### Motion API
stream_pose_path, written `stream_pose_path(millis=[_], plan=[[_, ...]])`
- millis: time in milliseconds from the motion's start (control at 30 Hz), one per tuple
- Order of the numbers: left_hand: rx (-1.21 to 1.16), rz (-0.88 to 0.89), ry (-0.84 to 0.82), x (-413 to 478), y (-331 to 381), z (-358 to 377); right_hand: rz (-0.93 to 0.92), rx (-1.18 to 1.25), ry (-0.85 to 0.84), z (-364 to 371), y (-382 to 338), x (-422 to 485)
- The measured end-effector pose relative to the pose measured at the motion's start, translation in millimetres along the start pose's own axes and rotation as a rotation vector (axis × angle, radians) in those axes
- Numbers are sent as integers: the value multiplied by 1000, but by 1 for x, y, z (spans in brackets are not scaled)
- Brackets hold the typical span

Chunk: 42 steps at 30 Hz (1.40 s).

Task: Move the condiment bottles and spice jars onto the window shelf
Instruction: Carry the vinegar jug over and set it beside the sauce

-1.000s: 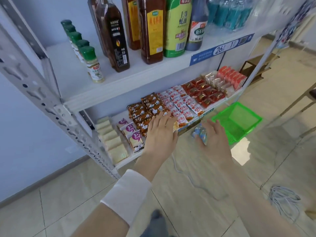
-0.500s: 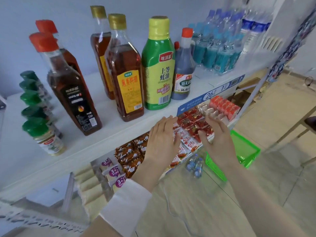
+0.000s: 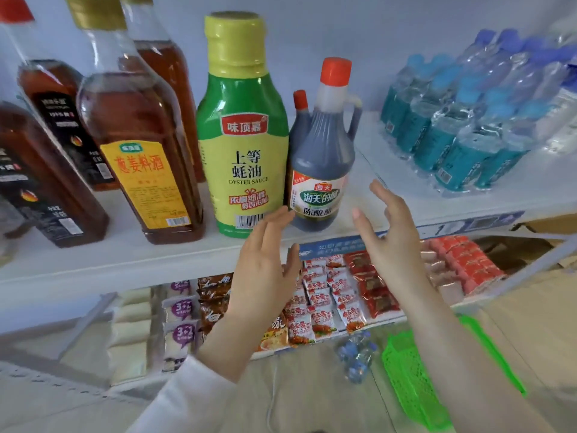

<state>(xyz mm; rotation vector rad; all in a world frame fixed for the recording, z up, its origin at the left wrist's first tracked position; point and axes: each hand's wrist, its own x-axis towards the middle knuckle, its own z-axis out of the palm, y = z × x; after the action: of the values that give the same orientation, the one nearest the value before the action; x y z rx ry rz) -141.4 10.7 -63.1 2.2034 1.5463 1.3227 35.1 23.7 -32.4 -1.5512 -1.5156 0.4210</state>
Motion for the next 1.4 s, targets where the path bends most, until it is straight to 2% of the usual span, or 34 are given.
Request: stream_pose_path(millis=[233, 433, 667, 867, 1000, 1133, 1300, 1400], plan=[[97, -260, 59, -3, 27, 26, -82, 243, -271, -6, 7, 44], [80, -398, 44, 4, 40, 29, -53, 397, -379, 1, -6, 71], [-8, -432, 73, 8, 41, 40, -39, 523, -449, 13, -9, 91], [15, -486, 169, 11, 44, 50, -118, 589, -558, 21, -9, 101], [17, -509, 233, 12, 48, 57, -145, 624, -533, 23, -8, 104], [61, -503, 228, 11, 55, 63, -156, 633, -553, 16, -3, 107], [-45, -564, 208, 17, 73, 65, -85, 776, -622, -6, 3, 107], [-143, -537, 201, 17, 84, 62, -104, 823, -684, -22, -3, 102]])
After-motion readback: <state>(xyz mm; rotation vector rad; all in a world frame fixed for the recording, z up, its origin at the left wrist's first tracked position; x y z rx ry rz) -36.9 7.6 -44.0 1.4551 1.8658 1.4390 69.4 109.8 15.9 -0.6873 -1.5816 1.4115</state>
